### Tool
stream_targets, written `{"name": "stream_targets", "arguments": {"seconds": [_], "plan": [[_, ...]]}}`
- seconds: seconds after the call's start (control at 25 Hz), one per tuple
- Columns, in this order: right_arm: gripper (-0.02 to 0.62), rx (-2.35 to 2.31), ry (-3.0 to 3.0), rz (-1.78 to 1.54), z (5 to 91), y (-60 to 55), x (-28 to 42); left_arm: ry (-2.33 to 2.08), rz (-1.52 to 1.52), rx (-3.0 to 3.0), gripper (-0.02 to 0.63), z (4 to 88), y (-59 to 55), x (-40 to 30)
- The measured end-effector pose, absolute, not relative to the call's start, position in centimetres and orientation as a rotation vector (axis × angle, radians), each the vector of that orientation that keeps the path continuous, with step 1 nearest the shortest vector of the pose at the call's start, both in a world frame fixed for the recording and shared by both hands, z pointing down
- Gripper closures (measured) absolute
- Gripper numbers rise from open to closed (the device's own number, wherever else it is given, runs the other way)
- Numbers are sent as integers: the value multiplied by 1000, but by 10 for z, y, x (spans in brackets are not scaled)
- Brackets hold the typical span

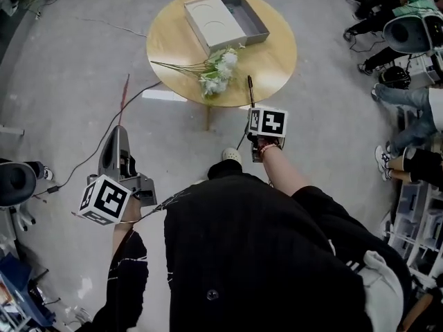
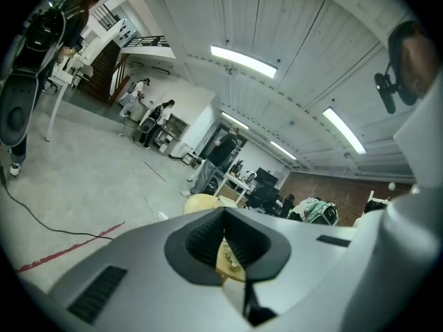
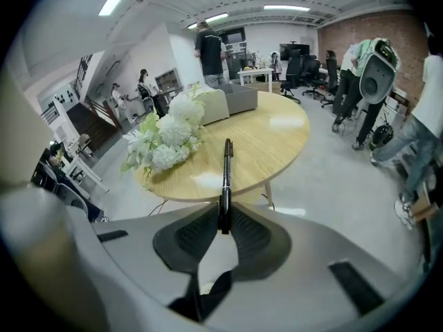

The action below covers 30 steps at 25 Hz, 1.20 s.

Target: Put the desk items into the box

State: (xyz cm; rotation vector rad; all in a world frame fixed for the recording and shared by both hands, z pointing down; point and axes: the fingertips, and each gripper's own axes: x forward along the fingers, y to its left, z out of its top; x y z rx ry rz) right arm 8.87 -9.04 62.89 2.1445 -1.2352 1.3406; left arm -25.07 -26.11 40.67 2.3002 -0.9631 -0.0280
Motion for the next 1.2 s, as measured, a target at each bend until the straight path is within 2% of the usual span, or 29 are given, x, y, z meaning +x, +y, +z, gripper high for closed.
{"name": "stream_targets", "arguments": {"seconds": [0.8, 1.2], "plan": [[534, 2783, -1000, 1292, 539, 58, 85, -430, 67, 2490, 595, 396, -214, -178], [534, 2976, -879, 1043, 481, 127, 95, -201, 163, 2509, 595, 406, -172, -117]]}}
